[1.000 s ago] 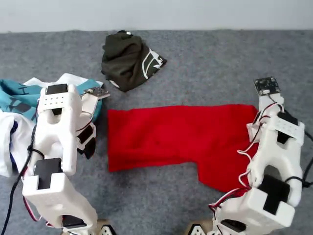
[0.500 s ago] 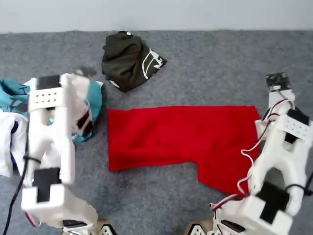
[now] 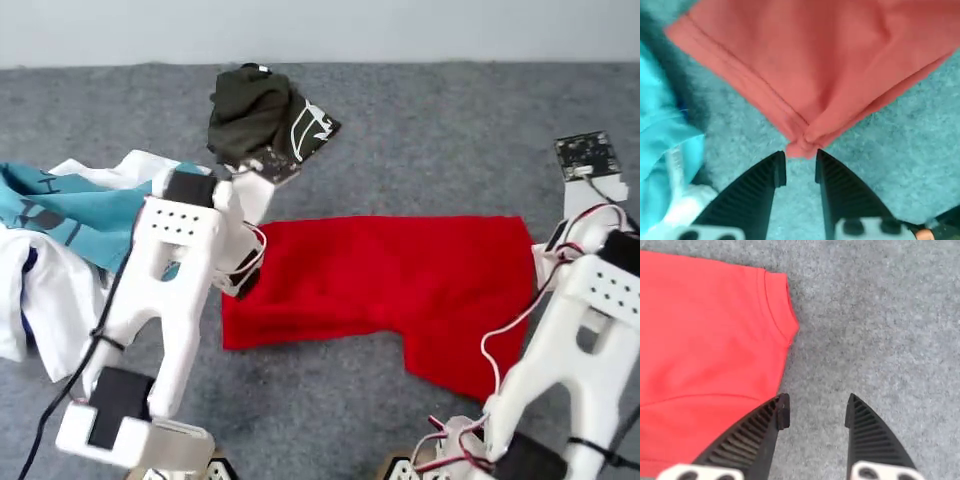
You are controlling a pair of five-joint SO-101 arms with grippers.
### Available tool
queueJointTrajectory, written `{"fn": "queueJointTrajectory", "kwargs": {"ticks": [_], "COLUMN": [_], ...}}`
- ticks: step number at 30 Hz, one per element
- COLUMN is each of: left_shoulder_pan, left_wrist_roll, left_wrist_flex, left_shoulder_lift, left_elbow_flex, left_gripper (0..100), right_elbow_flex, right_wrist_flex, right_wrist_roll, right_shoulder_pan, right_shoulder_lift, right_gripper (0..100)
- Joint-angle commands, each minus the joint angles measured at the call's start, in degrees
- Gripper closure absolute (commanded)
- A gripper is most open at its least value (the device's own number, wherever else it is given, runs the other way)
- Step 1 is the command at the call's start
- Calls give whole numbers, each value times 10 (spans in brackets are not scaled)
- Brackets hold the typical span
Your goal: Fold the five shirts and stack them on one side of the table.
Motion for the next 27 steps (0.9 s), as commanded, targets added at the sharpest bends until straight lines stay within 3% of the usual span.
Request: {"fn": "queueJointTrajectory", "kwargs": {"ticks": [1,10,15,22,27], "left_shoulder_pan": [-2,-11,4,18,-63], "left_wrist_roll": [0,0,-22,-27,-23], "left_wrist_flex": [-21,-18,49,55,50], "left_shoulder_lift": [39,139,150,140,83], "left_elbow_flex": [7,9,12,16,-85], "left_gripper": [893,894,895,896,896], "right_elbow_flex": [-23,-22,-22,-22,-22], "right_wrist_flex": [16,32,32,32,32], "right_wrist_roll": [5,3,3,4,5], "right_shoulder_pan": [6,6,6,5,7], "right_shoulder_lift": [-36,-41,-41,-41,-41], "right_gripper": [808,808,808,808,808]}}
